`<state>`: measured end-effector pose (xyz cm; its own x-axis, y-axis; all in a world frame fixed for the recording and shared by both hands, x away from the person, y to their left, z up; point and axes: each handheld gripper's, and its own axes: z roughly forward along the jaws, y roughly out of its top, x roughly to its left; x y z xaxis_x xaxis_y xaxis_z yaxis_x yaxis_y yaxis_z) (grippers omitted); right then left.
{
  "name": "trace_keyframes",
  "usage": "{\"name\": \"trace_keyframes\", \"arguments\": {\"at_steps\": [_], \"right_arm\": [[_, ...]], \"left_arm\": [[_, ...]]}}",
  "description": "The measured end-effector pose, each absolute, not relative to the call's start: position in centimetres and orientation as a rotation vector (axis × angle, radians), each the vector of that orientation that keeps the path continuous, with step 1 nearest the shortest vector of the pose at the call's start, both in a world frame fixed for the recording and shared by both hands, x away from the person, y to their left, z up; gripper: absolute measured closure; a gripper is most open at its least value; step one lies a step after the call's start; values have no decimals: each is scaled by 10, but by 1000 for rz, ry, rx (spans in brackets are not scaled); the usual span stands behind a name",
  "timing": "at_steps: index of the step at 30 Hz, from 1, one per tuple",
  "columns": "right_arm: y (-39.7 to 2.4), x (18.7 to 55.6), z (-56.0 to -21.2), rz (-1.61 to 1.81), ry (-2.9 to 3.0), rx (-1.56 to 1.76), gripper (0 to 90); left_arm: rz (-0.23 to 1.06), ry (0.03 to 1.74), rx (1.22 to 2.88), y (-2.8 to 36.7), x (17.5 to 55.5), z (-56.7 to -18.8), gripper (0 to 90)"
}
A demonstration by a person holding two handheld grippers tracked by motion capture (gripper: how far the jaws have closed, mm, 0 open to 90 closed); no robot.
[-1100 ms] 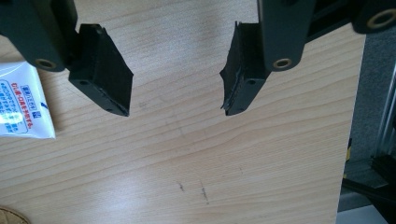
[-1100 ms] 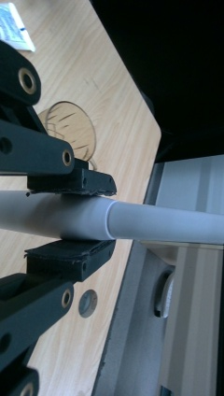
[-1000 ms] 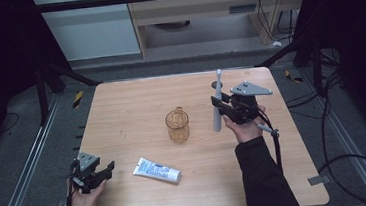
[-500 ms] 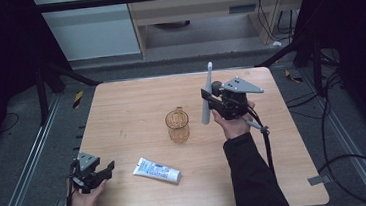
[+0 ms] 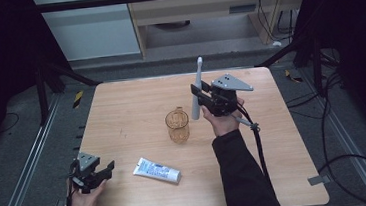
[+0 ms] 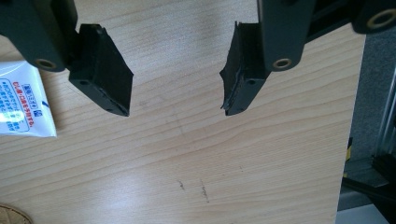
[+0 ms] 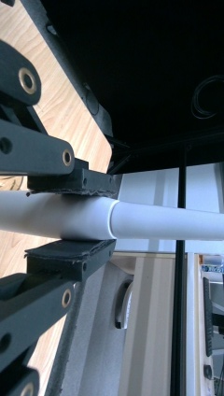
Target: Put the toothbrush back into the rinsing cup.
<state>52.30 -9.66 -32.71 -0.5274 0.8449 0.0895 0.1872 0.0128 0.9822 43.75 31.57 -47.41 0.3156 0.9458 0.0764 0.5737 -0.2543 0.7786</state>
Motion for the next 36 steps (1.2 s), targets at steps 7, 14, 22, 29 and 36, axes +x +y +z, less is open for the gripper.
{"name": "trace_keyframes", "arguments": {"at_steps": [7, 14, 22, 29, 36], "right_arm": [[-83, 529, -330, 1564, 1741, 1051, 681], [-73, 534, -336, 1566, 1743, 1053, 682], [-61, 537, -344, 1557, 1763, 1040, 681], [-51, 541, -353, 1531, 1790, 1039, 681], [-50, 544, -364, 1515, 1806, 1058, 681]], "left_arm": [[736, 1340, 1934, 316, 437, -474, 416], [736, 1340, 1932, 316, 437, -474, 417], [737, 1338, 1932, 316, 437, -474, 417], [737, 1337, 1933, 316, 437, -474, 418], [737, 1337, 1933, 316, 437, -474, 418]]}}
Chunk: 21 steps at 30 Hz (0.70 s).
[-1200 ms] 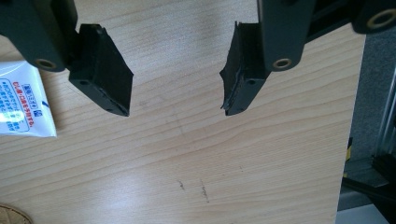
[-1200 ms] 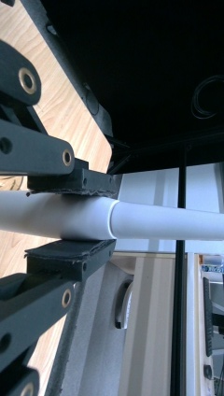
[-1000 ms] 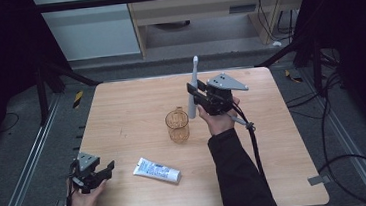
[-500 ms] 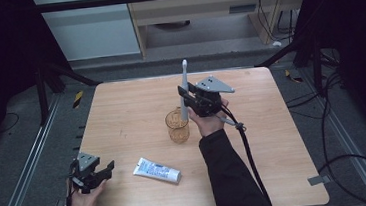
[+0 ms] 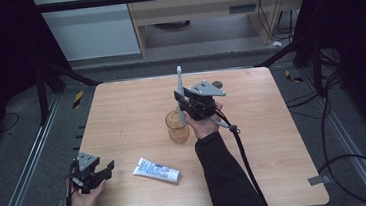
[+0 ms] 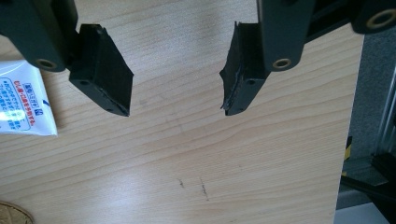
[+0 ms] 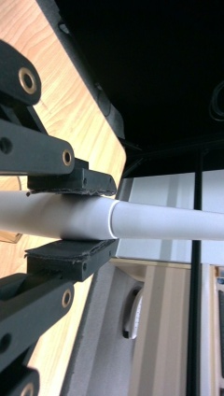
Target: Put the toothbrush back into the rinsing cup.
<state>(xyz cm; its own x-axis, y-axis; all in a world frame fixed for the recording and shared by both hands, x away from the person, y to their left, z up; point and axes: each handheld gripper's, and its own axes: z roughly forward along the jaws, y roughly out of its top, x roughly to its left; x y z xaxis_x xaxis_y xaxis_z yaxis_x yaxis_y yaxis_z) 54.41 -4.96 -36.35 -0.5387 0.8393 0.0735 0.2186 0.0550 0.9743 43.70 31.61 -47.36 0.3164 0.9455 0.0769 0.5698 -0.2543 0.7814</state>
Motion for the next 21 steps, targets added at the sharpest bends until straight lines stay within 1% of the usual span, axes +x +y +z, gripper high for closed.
{"name": "trace_keyframes", "arguments": {"at_steps": [8, 21], "right_arm": [[-47, 549, -380, 1481, 1853, 1082, 681], [-43, 555, -396, 1429, 1900, 1107, 680]], "left_arm": [[737, 1336, 1931, 316, 437, -473, 418], [738, 1336, 1930, 316, 437, -473, 418]]}}
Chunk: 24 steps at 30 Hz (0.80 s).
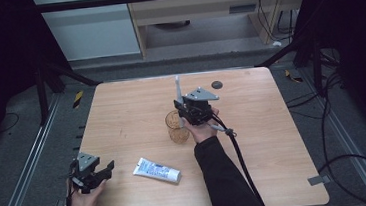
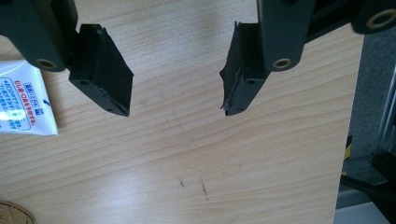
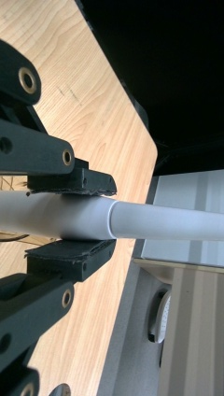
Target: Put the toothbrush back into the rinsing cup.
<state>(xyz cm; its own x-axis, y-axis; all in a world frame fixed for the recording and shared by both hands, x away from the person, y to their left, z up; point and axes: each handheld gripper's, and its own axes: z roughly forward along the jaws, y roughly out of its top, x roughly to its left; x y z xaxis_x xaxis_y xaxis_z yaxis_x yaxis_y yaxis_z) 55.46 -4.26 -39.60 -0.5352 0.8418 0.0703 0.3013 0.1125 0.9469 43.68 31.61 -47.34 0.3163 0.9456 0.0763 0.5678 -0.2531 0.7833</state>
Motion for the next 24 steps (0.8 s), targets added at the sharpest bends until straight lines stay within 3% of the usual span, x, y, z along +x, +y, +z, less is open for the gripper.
{"name": "trace_keyframes", "arguments": {"at_steps": [24], "right_arm": [[-39, 554, -419, 1341, 2003, 1104, 677]], "left_arm": [[738, 1335, 1933, 316, 437, -473, 418]]}}
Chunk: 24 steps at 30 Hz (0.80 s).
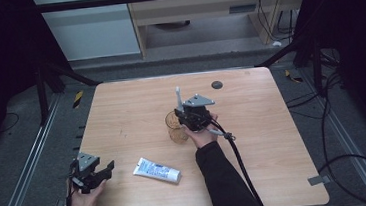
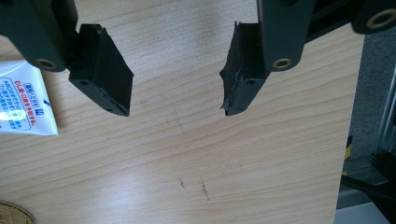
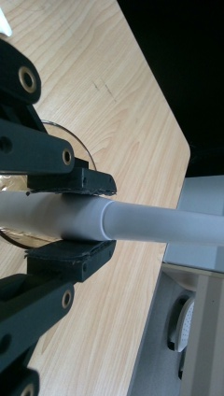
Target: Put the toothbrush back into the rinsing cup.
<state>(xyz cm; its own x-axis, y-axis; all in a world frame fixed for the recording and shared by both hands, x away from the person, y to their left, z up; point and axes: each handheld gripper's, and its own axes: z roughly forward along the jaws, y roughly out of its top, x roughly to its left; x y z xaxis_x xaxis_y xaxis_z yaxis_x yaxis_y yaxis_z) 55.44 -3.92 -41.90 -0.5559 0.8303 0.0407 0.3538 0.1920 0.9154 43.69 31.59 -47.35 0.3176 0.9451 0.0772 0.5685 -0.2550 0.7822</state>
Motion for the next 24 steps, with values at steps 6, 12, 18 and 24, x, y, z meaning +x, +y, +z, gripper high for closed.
{"name": "trace_keyframes", "arguments": {"at_steps": [6, 12, 18, 24], "right_arm": [[-38, 552, -419, 1332, 2017, 1081, 673], [-38, 551, -417, 1345, 2026, 1068, 644], [-37, 549, -417, 1338, 2026, 1052, 609], [-36, 548, -417, 1339, 2023, 1046, 584]], "left_arm": [[737, 1336, 1932, 316, 437, -474, 417], [736, 1335, 1932, 316, 437, -474, 417], [736, 1334, 1930, 316, 437, -473, 417], [736, 1334, 1928, 316, 437, -473, 417]]}}
